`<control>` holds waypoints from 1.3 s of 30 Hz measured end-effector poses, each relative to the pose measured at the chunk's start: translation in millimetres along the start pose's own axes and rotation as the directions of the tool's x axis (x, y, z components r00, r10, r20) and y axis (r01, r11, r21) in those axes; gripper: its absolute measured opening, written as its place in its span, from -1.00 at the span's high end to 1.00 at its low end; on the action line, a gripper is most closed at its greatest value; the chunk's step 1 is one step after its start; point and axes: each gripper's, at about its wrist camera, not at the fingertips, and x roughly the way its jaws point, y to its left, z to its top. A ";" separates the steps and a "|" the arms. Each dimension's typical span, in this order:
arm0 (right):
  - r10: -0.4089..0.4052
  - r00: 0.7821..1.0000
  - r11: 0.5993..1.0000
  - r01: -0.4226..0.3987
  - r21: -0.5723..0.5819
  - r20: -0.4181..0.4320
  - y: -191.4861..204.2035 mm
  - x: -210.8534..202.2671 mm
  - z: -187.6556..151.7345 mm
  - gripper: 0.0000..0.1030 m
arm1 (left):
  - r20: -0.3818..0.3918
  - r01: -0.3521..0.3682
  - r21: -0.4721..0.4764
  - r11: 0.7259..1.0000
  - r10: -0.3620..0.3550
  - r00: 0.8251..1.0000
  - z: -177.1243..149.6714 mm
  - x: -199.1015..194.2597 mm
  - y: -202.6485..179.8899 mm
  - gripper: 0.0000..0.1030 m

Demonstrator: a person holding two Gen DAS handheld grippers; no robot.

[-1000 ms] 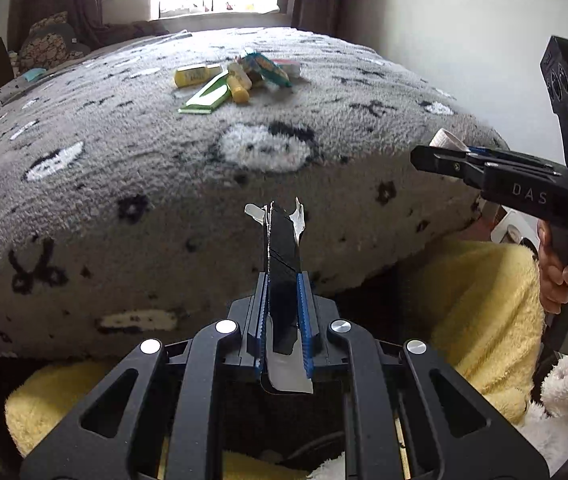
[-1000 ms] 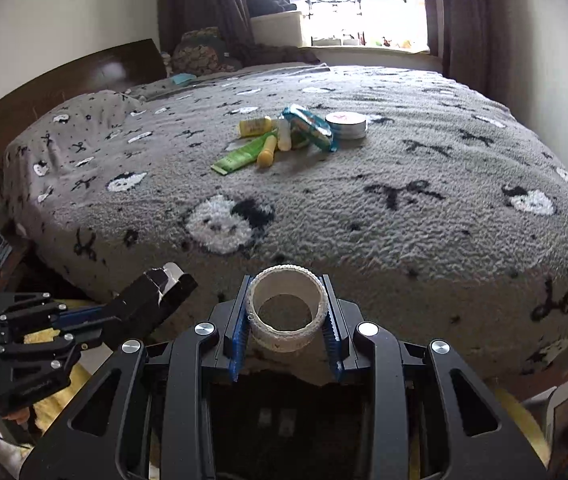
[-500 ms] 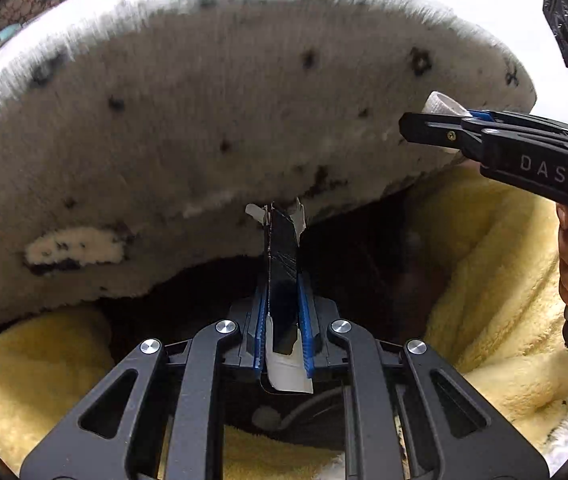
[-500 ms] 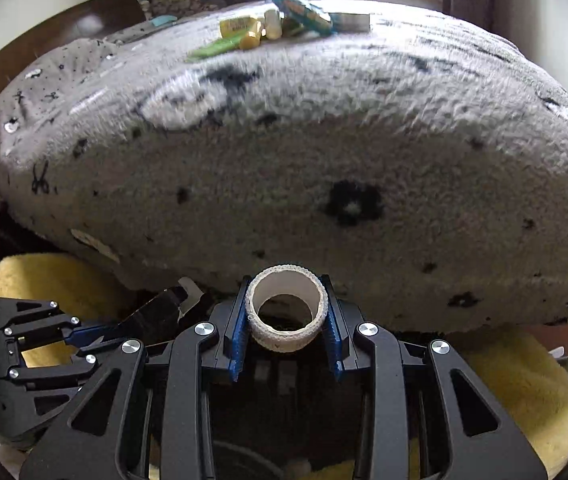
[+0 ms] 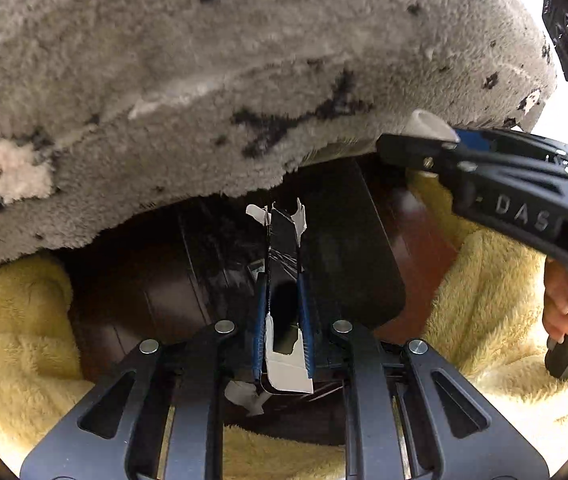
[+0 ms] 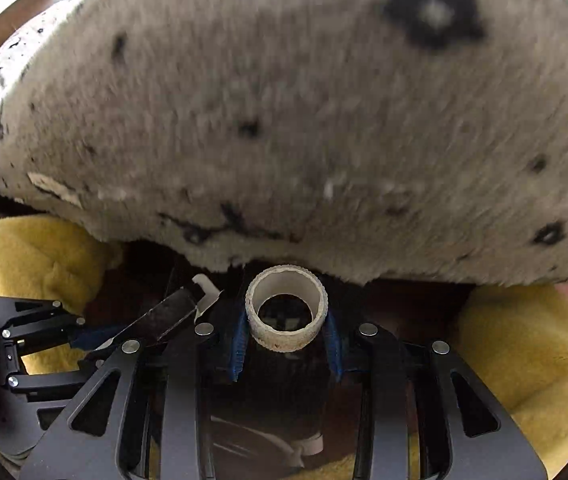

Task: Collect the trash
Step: 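Open both tools to drop the box and tape roll into the bin, then raise both open tools back over the bed toward the tubes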

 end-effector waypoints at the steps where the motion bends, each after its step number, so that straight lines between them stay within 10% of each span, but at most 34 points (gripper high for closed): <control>1: 0.002 1.000 1.000 -0.002 0.001 -0.011 -0.7 3.6 -1.7 0.36 | -0.005 0.002 -0.003 1.000 -0.002 1.000 -0.3 2.0 -0.1 0.72; 12: 0.038 0.999 0.999 -0.038 0.024 -0.032 -5.6 11.2 1.2 0.31 | -0.003 -0.003 -0.023 1.000 0.003 1.000 -1.3 6.8 5.5 0.43; 27: -0.014 0.995 0.997 0.006 0.078 0.097 -18.4 -48.8 19.8 -0.67 | 0.129 -0.057 -0.066 0.996 0.065 0.989 -2.1 -44.6 24.4 -0.24; 39: -0.064 0.960 0.995 0.042 0.087 0.273 -30.7 -118.3 42.7 -0.78 | 0.394 -0.120 -0.113 0.986 0.155 0.906 16.2 -148.4 31.3 -0.49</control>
